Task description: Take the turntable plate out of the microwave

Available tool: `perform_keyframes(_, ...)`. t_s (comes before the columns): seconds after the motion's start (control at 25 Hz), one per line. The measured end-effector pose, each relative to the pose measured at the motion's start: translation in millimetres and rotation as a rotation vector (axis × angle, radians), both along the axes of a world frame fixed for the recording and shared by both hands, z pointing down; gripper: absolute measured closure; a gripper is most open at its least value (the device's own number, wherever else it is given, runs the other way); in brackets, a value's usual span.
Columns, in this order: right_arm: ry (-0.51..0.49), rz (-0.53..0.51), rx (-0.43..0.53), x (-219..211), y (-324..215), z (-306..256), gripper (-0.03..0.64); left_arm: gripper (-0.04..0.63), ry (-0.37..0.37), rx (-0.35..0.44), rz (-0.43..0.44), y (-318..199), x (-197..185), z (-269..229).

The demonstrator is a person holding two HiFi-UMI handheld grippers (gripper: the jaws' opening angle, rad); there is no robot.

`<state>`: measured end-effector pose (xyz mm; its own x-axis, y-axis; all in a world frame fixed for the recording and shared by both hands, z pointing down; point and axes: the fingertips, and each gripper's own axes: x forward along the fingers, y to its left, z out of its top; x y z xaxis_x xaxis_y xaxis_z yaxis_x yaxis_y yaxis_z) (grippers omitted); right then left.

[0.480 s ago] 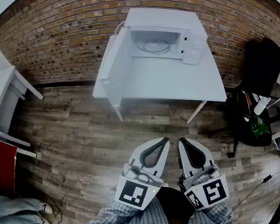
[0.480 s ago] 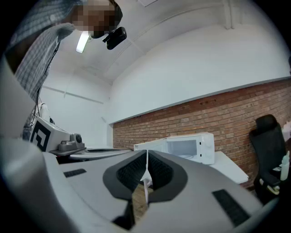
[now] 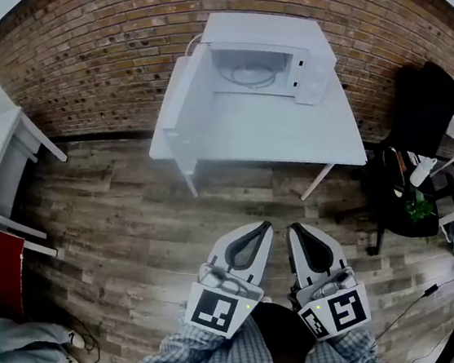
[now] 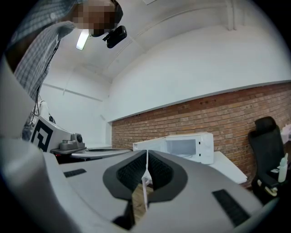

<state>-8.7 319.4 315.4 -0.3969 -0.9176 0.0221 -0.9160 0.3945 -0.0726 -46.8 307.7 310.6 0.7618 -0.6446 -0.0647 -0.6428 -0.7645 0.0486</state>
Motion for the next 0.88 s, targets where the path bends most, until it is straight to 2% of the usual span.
perform_keyframes(0.48, -0.002, 0.031, -0.007, -24.8, -9.6, 0.8, 0.592, 0.586, 0.021, -0.007, 0.006, -12.0, -30.1, -0.3)
perform_keyframes(0.68, 0.036, 0.051, 0.003, -38.6, -7.7, 2.2, 0.592, 0.586, 0.02, -0.026, 0.007, -16.9, -48.6, 5.5)
perform_keyframes(0.88, 0.016, 0.08, -0.027, -38.2, -7.4, 13.0, 0.592, 0.586, 0.023, -0.043, -0.003, -22.7, -62.0, 11.4)
